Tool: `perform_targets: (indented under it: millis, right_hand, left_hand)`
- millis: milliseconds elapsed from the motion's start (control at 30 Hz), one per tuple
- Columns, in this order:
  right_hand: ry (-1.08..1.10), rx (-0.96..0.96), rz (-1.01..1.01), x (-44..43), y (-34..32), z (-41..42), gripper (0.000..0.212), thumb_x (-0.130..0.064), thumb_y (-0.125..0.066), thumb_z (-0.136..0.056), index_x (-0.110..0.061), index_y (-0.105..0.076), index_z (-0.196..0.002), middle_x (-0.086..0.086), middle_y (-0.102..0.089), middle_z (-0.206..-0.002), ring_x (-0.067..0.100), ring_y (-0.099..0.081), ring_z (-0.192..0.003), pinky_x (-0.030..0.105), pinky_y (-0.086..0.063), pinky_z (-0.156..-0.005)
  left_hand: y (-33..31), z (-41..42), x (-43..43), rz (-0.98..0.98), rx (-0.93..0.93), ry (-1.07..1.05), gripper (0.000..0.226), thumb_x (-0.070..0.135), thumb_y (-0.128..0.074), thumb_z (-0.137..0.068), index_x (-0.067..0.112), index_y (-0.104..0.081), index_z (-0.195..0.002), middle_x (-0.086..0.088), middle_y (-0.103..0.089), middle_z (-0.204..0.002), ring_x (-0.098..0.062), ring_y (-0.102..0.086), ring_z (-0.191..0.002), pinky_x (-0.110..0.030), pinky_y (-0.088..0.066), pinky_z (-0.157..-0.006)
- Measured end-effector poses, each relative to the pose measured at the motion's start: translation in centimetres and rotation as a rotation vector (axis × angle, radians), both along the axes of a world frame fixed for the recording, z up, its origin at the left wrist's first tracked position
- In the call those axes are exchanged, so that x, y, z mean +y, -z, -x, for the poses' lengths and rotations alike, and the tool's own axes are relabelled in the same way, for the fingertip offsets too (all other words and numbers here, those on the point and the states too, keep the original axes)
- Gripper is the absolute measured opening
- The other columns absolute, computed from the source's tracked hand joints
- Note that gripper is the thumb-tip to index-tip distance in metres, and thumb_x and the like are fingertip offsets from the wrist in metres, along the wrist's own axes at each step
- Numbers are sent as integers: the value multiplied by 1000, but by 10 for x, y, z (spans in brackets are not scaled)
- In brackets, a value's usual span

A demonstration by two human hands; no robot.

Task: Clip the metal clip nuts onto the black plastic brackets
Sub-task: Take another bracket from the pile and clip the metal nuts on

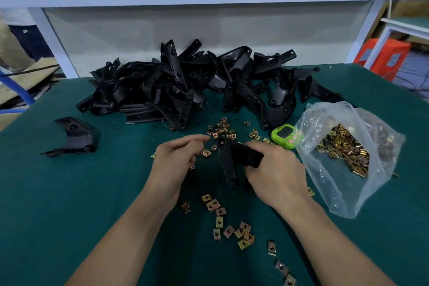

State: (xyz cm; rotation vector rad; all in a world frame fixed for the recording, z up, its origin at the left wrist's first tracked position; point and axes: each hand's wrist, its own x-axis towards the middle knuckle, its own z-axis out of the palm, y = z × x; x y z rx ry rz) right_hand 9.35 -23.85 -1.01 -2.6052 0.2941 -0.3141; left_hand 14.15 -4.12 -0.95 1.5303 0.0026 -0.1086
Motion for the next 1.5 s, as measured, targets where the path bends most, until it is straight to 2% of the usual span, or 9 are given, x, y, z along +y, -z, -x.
perform_targets:
  millis: [200,333,400,533,633,767,967,1133,1500]
  right_hand:
    - [-1,-3,-17,-1,0,0,48,-28,-69,-82,-51,-63,-123,-14,-73,-97,23,-66,-92,33,-52,-71]
    - [-2,-2,-25,-3,0,-1,48,-28,-70,-82,-50,-64,-125,-14,-73,-95,22,-66,-91,30,-50,-71]
    - [-1,-7,-30,-4,0,-1,47,-28,-70,-82,-50,-65,-125,-14,-73,-94,22,-66,-90,31,-51,-72]
    - [5,-2,-30,-6,0,-2,50,-31,-71,-83,-50,-63,-129,-14,-74,-98,20,-66,-93,27,-46,-70]
    - [0,-3,-36,-6,0,-2,50,-31,-71,-83,-49,-63,-129,-14,-74,-98,19,-66,-93,27,-44,-69]
    - [-6,-3,-35,-5,0,-2,49,-30,-70,-82,-49,-64,-127,-15,-73,-100,20,-66,-94,27,-43,-69]
    - [-22,-10,-16,-5,0,0,51,-28,-70,-83,-48,-64,-130,-14,-74,-103,20,-67,-95,28,-48,-72]
    - [-10,-30,-12,-5,-1,0,49,-29,-70,-82,-48,-64,-127,-15,-73,-95,19,-66,-91,27,-43,-68]
    - [-48,16,35,-2,-4,1,51,-27,-70,-84,-47,-63,-131,-11,-73,-108,23,-66,-95,31,-52,-74]
  left_hand:
    - [1,3,-6,-30,-56,51,34,14,-57,-104,28,-82,-84,4,-75,-80,-9,-65,-72,-19,-48,-60]
    - [0,4,-6,33,-37,95,15,13,-68,-97,17,-74,-110,-7,-76,-79,-15,-69,-67,-20,-54,-58]
    - [0,4,-4,77,-14,77,26,19,-77,-89,18,-70,-114,-12,-77,-80,-17,-70,-66,-22,-56,-59]
    - [0,3,-2,115,35,16,15,21,-76,-90,6,-74,-89,-15,-76,-78,-18,-70,-61,-21,-55,-54]
    - [0,4,-2,140,43,102,15,28,-80,-78,13,-80,-77,-15,-76,-80,-17,-72,-66,-21,-56,-57]
    - [-1,6,-3,169,29,215,20,24,-80,-73,13,-82,-89,-11,-77,-84,-18,-73,-73,-21,-58,-65]
    - [-3,6,-1,104,11,181,21,26,-83,-68,25,-83,-90,-1,-74,-75,-11,-67,-63,-18,-53,-58]
    - [-2,5,-3,91,0,122,18,8,-79,-86,25,-83,-87,-2,-73,-74,-11,-67,-63,-17,-52,-57]
    - [-1,6,-4,56,-31,177,27,2,-78,-86,26,-81,-98,-7,-69,-67,-13,-64,-61,-20,-53,-58]
